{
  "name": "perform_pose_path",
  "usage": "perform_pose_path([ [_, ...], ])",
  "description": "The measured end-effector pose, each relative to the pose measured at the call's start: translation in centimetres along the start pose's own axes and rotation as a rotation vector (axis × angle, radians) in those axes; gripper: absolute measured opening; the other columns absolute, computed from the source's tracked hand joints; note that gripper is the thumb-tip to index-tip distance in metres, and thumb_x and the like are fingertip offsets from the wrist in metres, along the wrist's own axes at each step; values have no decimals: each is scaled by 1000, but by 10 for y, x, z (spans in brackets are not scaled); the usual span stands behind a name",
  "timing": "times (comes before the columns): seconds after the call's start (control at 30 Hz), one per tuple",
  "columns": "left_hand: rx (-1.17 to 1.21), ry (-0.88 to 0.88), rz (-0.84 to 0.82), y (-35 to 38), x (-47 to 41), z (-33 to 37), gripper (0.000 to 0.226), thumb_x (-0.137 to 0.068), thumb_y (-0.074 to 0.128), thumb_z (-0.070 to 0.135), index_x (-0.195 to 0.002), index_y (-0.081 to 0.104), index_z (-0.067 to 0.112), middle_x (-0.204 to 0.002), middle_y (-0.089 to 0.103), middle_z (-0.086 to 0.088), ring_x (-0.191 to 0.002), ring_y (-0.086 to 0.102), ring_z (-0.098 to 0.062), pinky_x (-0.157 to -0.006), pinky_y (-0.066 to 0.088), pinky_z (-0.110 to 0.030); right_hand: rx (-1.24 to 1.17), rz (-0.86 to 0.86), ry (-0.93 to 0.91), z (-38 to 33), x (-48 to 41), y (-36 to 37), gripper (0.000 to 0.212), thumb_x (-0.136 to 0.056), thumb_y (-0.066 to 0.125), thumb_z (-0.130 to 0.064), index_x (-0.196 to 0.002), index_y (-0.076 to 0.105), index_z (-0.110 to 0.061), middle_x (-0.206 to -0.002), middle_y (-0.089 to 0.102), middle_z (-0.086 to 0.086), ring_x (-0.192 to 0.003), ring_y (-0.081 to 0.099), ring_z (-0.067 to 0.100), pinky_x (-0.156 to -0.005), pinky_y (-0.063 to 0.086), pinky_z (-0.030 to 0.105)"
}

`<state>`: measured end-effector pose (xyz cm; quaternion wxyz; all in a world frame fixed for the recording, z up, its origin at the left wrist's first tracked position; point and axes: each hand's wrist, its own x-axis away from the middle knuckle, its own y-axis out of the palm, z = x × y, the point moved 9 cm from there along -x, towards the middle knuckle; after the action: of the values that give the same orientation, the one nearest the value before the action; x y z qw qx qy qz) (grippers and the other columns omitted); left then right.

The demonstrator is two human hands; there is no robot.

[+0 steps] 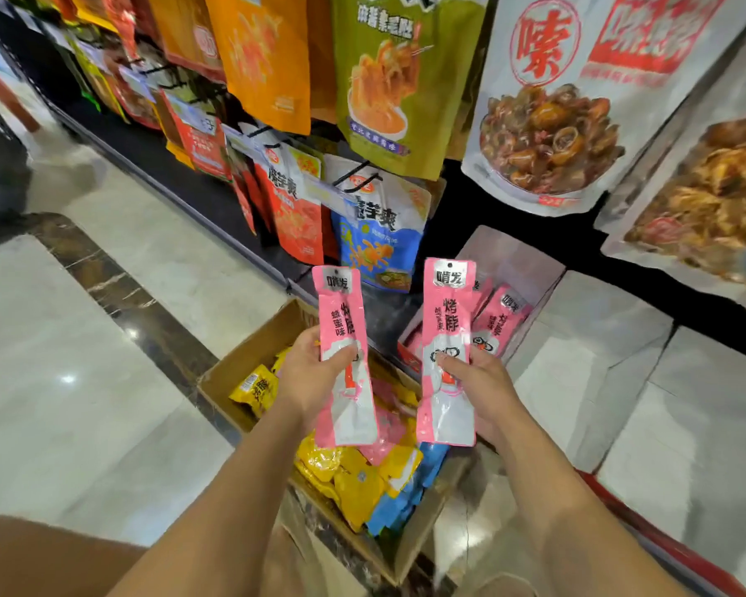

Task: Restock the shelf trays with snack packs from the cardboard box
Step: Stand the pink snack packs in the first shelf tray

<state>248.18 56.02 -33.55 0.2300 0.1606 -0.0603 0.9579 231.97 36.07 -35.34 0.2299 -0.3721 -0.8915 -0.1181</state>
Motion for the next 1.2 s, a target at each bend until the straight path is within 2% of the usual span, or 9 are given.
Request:
perform_pose_path([
  [0.2,-17,9,-147,72,-2,1,31,-86,75,15,-115,63,16,-102,75,-7,-87,72,-26,-70,60,-41,-214,88,10,1,5,-58,19,-93,67,-5,-111,72,-7,-91,76,14,-71,71,27,-68,58,37],
  [0.47,-91,-72,-263,153,-21,-16,31,-85,71,3,-114,60,5,-91,71,-16,-68,67,-22,-57,54,-33,-418,205,58,12,2,-124,21,-92,67,-3,-113,70,-6,-86,78,11,-63,72,23,-53,57,31],
  [0.6,-196,-23,-308,182,-39,-17,27,-85,71,2,-109,64,10,-96,74,-9,-79,69,-20,-76,58,-43,-430,232,68,17,-6,-142,18,-92,67,-4,-109,71,-9,-76,77,4,-57,72,17,-47,54,25],
  [0.7,-350,119,-344,204,-57,-6,30,-84,73,8,-109,67,24,-99,74,7,-80,66,1,-72,52,-19,-424,253,79,23,-11,-150,17,-90,72,-8,-107,73,-10,-84,78,8,-63,73,21,-54,58,32],
  [0.77,-415,146,-349,218,-70,-3,29,-82,76,14,-105,64,30,-89,70,13,-69,62,10,-62,47,-8,-440,262,81,26,-16,-153,20,-89,74,-11,-109,74,-12,-95,78,13,-76,73,28,-73,61,46],
  [0.87,-447,129,-347,236,-87,-11,44,-78,82,22,-116,59,28,-78,61,7,-65,59,-5,-62,53,-20,-478,274,94,28,-22,-156,21,-87,75,-11,-108,75,-12,-100,77,15,-86,71,33,-89,55,58],
  [1.0,-488,84,-361,256,-99,-27,41,-85,74,7,-118,54,21,-77,46,-4,-63,48,-12,-51,45,-15,-531,266,73,21,-26,-156,17,-87,73,-6,-103,77,-11,-98,77,16,-85,70,32,-91,54,57],
  [1.13,-568,59,-388,269,-99,-47,46,-86,74,8,-128,54,12,-90,54,-1,-80,61,-19,-77,59,-34,-504,270,51,14,-29,-156,16,-89,72,-7,-102,77,-14,-97,78,12,-81,73,26,-85,57,47],
  [1.2,-628,92,-371,271,-96,-53,41,-87,73,11,-125,58,14,-89,60,2,-74,64,-15,-72,58,-24,-502,270,47,13,-31,-156,16,-89,72,-7,-102,78,-14,-101,78,13,-89,73,28,-89,56,48],
])
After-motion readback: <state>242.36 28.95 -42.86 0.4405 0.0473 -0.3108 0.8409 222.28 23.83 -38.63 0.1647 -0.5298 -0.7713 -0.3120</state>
